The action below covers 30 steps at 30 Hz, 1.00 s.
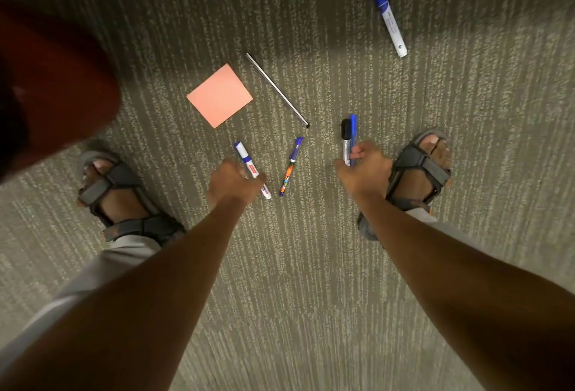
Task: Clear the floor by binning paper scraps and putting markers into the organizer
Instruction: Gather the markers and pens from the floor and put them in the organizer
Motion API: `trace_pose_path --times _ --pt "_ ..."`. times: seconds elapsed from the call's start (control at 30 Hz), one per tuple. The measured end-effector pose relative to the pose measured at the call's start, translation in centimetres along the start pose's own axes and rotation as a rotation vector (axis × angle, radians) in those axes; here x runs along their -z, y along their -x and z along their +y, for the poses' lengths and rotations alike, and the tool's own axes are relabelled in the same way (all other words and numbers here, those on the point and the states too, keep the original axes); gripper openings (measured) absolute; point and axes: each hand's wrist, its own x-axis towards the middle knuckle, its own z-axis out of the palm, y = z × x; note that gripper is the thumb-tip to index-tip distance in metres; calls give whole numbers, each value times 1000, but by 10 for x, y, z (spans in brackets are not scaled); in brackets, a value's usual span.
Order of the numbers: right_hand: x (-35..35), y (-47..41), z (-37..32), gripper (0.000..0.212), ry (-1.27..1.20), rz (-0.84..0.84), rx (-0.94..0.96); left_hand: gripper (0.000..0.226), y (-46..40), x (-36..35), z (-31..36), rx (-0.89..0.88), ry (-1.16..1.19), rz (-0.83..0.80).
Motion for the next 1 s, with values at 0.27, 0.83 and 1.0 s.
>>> trace_pose_path --times 0.27,0.83,1.0 --pt "-5 -34 1 25 248 -47 108 41 -36 -18 9 49 46 -13" --pt "103 -131 -108 27 49 222 357 12 -26 15 92 23 851 -331" --pt "88 -176 -133 23 145 193 292 12 -39 14 126 -83 1025 -436"
